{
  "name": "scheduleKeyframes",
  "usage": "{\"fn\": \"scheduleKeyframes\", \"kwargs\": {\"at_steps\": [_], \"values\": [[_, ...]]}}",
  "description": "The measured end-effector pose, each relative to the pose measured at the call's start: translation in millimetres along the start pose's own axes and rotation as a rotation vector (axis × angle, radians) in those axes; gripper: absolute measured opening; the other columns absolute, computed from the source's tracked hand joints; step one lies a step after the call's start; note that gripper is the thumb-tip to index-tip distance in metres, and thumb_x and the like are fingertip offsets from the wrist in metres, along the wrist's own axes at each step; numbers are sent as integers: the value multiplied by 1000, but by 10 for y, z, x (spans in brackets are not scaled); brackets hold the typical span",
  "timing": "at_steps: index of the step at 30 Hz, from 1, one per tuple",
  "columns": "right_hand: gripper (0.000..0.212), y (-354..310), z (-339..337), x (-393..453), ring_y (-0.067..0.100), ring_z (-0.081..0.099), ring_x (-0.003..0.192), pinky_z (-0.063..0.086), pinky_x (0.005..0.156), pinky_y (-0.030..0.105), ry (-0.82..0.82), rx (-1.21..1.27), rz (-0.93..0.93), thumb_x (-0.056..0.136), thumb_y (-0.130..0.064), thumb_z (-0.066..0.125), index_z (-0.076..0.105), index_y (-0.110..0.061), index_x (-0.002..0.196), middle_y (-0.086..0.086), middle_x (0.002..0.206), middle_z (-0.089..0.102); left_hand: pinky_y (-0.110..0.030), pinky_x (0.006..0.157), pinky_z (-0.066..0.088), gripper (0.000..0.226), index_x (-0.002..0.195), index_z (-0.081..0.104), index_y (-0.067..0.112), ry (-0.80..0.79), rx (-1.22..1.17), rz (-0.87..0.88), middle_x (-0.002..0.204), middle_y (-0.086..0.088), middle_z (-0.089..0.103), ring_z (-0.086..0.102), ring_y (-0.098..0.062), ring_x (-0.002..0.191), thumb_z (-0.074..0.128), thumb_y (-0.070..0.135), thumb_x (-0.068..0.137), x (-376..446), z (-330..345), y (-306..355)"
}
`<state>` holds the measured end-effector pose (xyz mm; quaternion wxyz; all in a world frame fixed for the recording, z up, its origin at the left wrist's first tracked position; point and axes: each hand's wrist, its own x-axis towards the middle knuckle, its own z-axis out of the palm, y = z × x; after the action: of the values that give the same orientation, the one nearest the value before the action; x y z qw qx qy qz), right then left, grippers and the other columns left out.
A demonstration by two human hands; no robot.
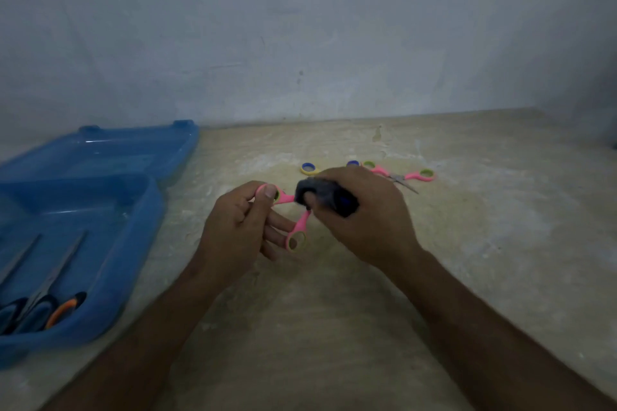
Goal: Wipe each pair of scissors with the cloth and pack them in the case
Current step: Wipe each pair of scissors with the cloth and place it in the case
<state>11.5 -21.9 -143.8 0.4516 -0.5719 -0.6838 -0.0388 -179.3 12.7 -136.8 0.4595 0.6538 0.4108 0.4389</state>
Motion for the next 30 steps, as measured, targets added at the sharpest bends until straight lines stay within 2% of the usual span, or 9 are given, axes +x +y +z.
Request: {"fn": "scheduleKeyframes", "kwargs": {"at_steps": [2, 5, 7, 9, 12, 18, 23, 28, 30], "values": [[24, 4, 47, 24, 17, 66, 90, 53, 76, 39, -18, -31, 35, 87, -41, 68, 72, -29, 107, -6, 98, 71, -31, 38, 53, 27, 99, 64, 2, -11, 8, 14, 66, -18, 74, 70, -30, 48, 44, 18, 107, -6, -32, 9], [19, 148, -50, 96, 18, 66, 90, 54, 74, 34, 165, -74, 154, 89, -36, 70, 71, -27, 106, -5, 97, 71, -30, 39, 53, 26, 98, 64, 3, -4, 9, -3, 66, -18, 74, 68, -27, 46, 45, 18, 107, 5, -58, -8], [24, 151, -107, 68, 17, 67, 93, 54, 76, 30, 247, -55, 150, 89, -31, 73, 71, -24, 111, -2, 103, 73, -30, 38, 53, 25, 96, 64, 6, 29, -22, -25, 64, -15, 74, 68, -24, 45, 45, 18, 107, 23, -41, -12], [33, 51, -62, 14, 16, 67, 97, 55, 79, 30, 167, -20, 75, 87, -30, 75, 67, -25, 119, -3, 111, 73, -28, 37, 52, 25, 96, 64, 6, 63, -56, -38, 62, -13, 73, 68, -22, 44, 45, 18, 107, 25, -28, -9], [33, -18, 91, -33, 20, 67, 91, 56, 72, 39, -33, -34, -20, 85, -34, 69, 64, -30, 118, -4, 105, 70, -28, 37, 52, 25, 99, 63, 4, 51, -76, -20, 65, -16, 73, 69, -24, 47, 44, 17, 107, 12, -36, 1], [20, 226, -93, 65, 14, 65, 94, 53, 76, 35, 193, -52, 177, 89, -29, 68, 67, -30, 108, -9, 101, 69, -25, 35, 48, 28, 105, 63, 2, 97, -117, -44, 70, -19, 74, 70, -27, 50, 41, 19, 108, 93, -114, -44], [27, -25, 88, -22, 17, 66, 90, 55, 73, 38, -17, 22, -3, 89, -36, 65, 67, -30, 115, -6, 102, 69, -25, 34, 47, 25, 99, 61, 6, 54, -110, -18, 67, -15, 74, 71, -24, 49, 41, 18, 108, 19, -18, -10], [19, 193, -56, 68, 17, 66, 92, 54, 75, 36, 153, -71, 177, 88, -32, 70, 68, -30, 107, -7, 99, 71, -26, 37, 49, 28, 102, 64, 8, 123, -155, -14, 74, -20, 75, 72, -27, 54, 41, 21, 108, 60, -100, -26], [18, 195, -104, 59, 14, 65, 89, 54, 75, 35, 157, -13, 160, 88, -33, 70, 68, -29, 106, -9, 97, 70, -27, 41, 52, 29, 104, 65, 11, 174, -233, -60, 78, -18, 77, 74, -26, 56, 41, 26, 108, 72, -91, -25]]}}
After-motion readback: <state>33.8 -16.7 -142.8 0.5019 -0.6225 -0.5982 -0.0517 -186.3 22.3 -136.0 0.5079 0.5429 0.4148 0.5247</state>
